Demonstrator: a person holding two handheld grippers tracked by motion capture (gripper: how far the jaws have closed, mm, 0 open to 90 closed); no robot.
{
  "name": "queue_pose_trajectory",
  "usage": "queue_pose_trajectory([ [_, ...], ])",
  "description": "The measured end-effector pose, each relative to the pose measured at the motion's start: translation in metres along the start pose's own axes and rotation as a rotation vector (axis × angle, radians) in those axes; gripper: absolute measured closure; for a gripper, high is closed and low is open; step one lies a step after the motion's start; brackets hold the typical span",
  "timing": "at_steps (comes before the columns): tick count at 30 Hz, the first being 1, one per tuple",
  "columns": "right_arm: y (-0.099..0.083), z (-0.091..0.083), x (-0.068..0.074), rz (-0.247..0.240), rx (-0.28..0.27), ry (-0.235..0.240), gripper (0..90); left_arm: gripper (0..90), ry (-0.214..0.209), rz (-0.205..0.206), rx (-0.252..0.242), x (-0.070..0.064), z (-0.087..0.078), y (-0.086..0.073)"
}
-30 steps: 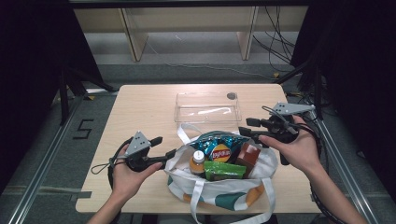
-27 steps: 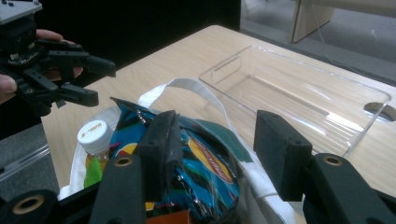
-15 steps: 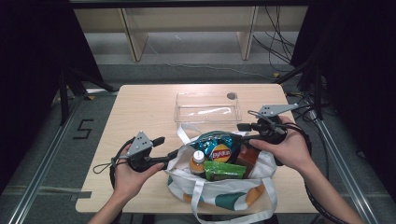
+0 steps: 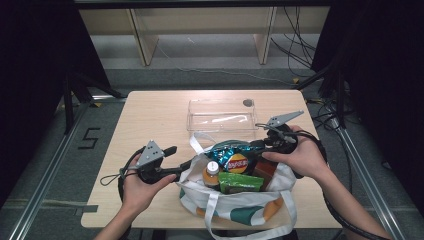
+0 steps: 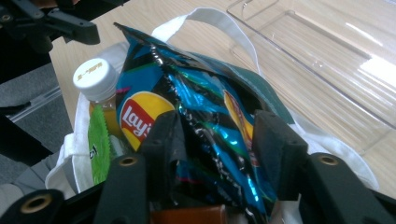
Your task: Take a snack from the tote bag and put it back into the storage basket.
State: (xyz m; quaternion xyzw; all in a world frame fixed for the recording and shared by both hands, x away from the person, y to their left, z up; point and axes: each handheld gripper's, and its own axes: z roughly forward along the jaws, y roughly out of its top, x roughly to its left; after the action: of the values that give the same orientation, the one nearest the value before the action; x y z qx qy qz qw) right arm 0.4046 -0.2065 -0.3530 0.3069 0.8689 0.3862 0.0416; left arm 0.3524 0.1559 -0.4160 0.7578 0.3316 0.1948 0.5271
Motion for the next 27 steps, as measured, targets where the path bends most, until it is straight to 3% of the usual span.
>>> queue_pose_trajectory([
  [5,0.004,0.001,-0.002,0.043,0.025,-0.006,69.4,29.7,-0.008,0.0,-0.004,0.0,0.0,-0.001],
  [6,0.004,0.0,-0.004,0.02,0.03,0.0,70.8,29.7,-0.009,0.0,-0.004,0.0,0.0,-0.001],
  [7,0.004,0.0,-0.003,0.044,0.035,-0.002,71.8,29.7,-0.003,0.003,0.003,0.0,0.0,-0.001],
  [11,0.005,-0.001,-0.003,0.016,0.046,-0.03,80.1,29.5,-0.004,0.001,0.006,0.001,0.001,-0.001],
  [13,0.005,0.001,0.0,0.006,0.026,-0.053,84.0,29.5,-0.009,0.007,0.007,0.001,0.001,-0.001],
  [14,0.006,-0.002,0.0,-0.003,0.048,-0.054,85.1,29.4,-0.01,-0.008,0.005,0.0,0.002,-0.002],
  [17,0.004,-0.002,0.002,-0.065,0.006,-0.093,86.8,29.4,-0.003,-0.003,0.009,0.001,0.001,-0.002],
  [19,0.003,-0.002,0.005,-0.07,-0.015,-0.115,87.6,29.4,-0.008,-0.005,0.005,0.002,0.001,-0.002],
  [20,0.002,-0.003,0.008,-0.071,-0.026,-0.096,88.2,29.4,-0.008,-0.005,0.005,0.002,0.001,-0.003],
  [21,0.002,-0.003,0.008,-0.094,-0.028,-0.105,88.6,29.4,-0.008,-0.005,0.006,0.002,0.001,-0.003],
  [27,0.002,-0.006,0.011,-0.125,-0.076,-0.12,89.7,29.5,-0.015,-0.008,0.01,0.002,0.003,-0.004],
])
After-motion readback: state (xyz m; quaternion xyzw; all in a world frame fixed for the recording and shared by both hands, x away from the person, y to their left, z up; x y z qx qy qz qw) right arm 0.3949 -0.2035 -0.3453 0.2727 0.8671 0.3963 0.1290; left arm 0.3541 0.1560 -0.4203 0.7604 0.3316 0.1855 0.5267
